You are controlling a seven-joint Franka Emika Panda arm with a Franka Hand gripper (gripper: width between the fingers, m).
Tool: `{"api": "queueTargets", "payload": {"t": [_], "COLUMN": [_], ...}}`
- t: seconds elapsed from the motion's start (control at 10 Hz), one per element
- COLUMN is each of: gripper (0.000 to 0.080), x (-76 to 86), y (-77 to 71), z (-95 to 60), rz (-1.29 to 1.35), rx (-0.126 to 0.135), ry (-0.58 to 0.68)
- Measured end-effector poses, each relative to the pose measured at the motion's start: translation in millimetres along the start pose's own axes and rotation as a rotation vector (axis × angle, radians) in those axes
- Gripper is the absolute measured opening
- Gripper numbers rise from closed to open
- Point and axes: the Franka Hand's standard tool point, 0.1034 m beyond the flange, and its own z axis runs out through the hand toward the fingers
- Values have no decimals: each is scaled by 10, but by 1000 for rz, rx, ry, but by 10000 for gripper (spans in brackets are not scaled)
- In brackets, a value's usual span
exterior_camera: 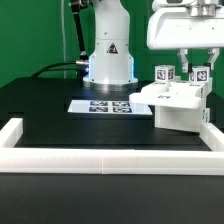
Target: Assemble chair
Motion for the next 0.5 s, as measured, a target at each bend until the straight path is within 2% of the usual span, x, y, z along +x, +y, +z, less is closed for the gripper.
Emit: {"api": "queueTargets", "payload": {"t": [0.5], "gripper": [285], "x": [29], "y": [54], "z": [-2], "rz": [-11], "rx": [-2], "ry": [21]}}
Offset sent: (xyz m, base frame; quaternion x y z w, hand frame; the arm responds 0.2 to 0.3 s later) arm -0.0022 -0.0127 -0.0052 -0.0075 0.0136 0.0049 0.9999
